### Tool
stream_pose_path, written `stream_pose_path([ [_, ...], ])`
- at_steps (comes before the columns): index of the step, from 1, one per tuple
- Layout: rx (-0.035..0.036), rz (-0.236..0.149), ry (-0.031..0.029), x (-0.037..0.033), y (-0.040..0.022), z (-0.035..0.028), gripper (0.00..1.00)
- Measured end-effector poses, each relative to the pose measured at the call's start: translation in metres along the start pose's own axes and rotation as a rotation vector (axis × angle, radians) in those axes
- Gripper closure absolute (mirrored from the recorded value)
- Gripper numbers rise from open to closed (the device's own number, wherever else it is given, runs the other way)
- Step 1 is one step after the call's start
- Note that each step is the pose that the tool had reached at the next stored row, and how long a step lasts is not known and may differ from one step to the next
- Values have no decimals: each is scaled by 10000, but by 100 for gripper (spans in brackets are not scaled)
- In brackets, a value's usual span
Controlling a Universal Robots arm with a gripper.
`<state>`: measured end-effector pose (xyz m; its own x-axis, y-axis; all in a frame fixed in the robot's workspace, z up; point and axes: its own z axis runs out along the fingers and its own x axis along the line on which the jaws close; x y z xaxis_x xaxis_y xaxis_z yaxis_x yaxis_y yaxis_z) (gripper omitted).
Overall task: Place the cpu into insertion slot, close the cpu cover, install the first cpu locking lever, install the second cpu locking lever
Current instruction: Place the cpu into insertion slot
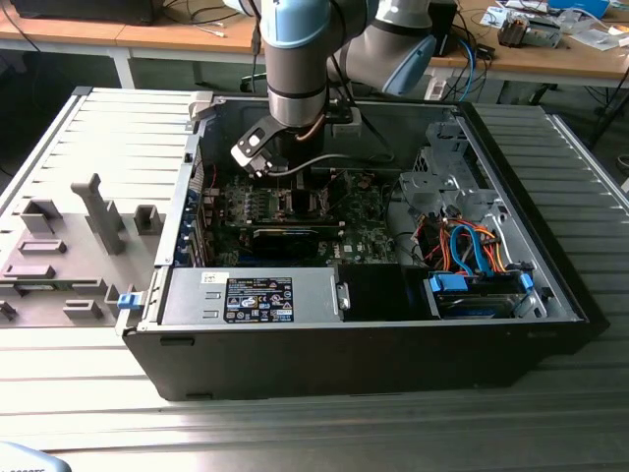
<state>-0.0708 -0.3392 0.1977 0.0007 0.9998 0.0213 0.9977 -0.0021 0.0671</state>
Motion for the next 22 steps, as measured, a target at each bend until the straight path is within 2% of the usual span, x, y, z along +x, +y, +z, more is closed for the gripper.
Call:
stream_pose_path([
  [5, 4, -88, 1, -2, 0, -2, 39],
  [12, 11, -469, 28, -16, -1, -2, 39],
  [20, 14, -491, 35, -32, -2, -7, 39],
  [21, 10, -490, 93, -31, -1, -7, 39],
  [22, 8, -481, 197, -30, -1, -7, 39],
])
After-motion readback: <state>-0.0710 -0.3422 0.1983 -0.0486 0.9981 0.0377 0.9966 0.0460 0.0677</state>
